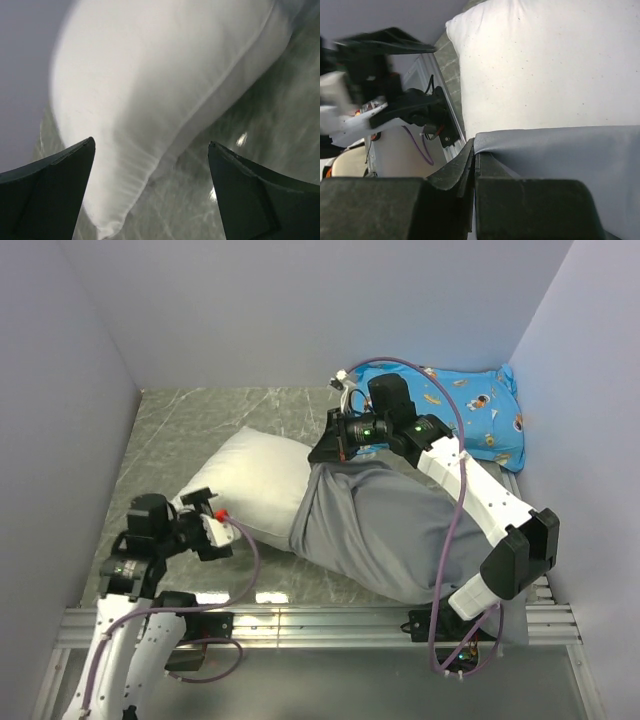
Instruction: Put the pillow into the pillowcase
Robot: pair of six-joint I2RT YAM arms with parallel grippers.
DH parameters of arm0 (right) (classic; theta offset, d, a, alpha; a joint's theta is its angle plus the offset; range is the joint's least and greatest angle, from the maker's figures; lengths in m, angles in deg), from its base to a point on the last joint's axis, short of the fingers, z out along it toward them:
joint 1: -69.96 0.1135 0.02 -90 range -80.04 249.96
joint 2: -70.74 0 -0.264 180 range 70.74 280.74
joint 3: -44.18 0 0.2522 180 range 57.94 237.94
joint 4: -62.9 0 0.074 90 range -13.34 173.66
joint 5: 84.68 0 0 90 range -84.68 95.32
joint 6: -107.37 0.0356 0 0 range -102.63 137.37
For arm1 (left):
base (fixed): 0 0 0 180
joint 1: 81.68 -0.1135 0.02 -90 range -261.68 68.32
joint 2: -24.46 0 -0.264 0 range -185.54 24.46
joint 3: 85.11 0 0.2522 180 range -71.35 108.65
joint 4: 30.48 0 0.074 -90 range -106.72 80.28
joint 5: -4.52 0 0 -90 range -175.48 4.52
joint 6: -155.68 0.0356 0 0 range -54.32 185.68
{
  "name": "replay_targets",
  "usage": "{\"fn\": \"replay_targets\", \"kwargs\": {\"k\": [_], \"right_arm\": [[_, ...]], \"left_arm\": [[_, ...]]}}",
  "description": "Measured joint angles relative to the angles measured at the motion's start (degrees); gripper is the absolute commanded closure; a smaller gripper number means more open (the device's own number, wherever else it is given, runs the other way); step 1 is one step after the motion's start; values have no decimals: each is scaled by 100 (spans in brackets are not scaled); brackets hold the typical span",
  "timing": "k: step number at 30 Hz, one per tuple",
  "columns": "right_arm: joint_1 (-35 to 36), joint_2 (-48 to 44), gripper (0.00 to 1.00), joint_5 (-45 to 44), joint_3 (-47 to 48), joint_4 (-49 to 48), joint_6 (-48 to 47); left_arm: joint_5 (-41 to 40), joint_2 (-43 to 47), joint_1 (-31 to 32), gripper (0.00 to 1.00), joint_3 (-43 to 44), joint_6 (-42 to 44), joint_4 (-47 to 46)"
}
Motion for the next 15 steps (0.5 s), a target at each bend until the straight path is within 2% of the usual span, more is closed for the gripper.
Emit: {"fn": "replay_targets", "kwargs": {"k": [4, 10, 11, 12, 14, 15], "right_arm": [[0, 0, 100, 46, -120, 87, -157], [4, 2, 100, 109, -164, 348, -363], [9, 4, 100, 111, -164, 365, -391], [24, 4, 100, 122, -164, 393, -413], [50, 17, 100, 142, -138, 468, -461], [68, 37, 100, 144, -90, 535, -487]], "left_arm": [[-896, 354, -2, 1, -1626, 1172, -828], [-1158, 157, 2, 1, -2218, 2011, -2201], [-1145, 136, 2, 3, -2293, 2153, -2433], [-1097, 114, 2, 17, -2385, 2291, -2645], [-933, 76, 9, 39, -2516, 2498, -2839], [-839, 70, 63, 60, -2524, 2599, -2817]]}}
